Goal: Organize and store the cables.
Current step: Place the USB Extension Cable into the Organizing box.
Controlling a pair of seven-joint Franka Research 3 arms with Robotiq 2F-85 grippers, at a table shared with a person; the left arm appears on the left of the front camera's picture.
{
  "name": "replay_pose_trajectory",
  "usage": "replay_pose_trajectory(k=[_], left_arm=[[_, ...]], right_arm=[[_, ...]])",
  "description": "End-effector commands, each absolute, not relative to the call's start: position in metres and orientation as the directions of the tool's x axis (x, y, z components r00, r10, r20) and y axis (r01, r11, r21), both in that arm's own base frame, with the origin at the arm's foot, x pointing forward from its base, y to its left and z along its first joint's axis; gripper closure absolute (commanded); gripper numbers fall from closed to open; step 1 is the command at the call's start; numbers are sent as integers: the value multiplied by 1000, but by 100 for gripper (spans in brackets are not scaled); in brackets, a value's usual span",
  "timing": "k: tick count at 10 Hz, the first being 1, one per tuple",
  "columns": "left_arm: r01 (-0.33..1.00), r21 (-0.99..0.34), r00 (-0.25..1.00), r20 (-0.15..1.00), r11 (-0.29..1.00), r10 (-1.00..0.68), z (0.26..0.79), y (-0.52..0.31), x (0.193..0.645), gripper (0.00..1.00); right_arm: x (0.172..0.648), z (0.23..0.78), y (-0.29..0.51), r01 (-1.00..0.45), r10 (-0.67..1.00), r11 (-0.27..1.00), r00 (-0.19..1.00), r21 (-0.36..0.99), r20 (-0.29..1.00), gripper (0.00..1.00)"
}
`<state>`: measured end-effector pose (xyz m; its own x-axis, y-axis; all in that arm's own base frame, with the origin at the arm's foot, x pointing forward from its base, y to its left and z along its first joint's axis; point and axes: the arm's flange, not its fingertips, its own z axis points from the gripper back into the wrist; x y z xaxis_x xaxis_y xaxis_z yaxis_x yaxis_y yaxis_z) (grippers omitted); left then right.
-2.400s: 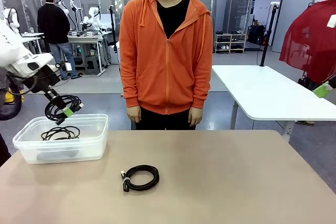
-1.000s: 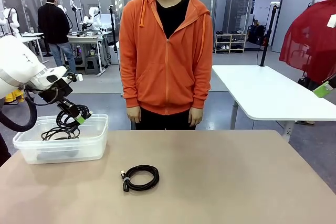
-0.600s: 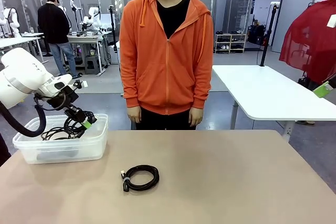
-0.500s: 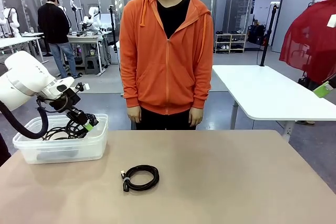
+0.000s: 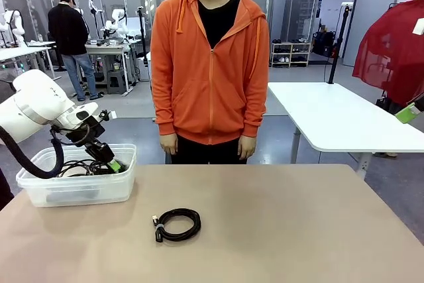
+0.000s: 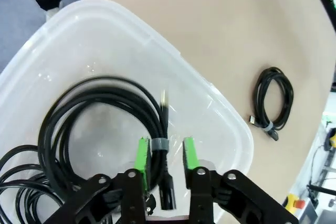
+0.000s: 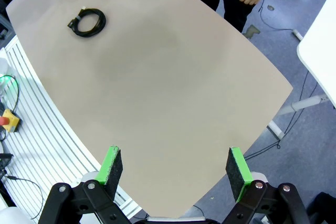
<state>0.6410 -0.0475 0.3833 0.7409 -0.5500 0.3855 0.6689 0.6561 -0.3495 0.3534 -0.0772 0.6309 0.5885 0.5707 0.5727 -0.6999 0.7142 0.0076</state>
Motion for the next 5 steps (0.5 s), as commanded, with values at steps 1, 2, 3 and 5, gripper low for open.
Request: replay_pose_trajectory(k=[1,2,3,5], left_arm=[[664,-356,747,369,658,-554,397,-47,639,58],[670,-350,741,373,655,-559,399,-48,636,30],[675,-348,737,374,651,-564,401,-49,635,35],[685,-352,728,377,638,-573,400,-48,635,14]], right_arm=[[352,631,-78,-703,577,712,589,5,566,0],[352,631,-78,-703,577,712,589,5,566,0],[352,631,-78,-703,577,712,589,5,566,0],[352,631,-78,-703,577,712,589,5,566,0]])
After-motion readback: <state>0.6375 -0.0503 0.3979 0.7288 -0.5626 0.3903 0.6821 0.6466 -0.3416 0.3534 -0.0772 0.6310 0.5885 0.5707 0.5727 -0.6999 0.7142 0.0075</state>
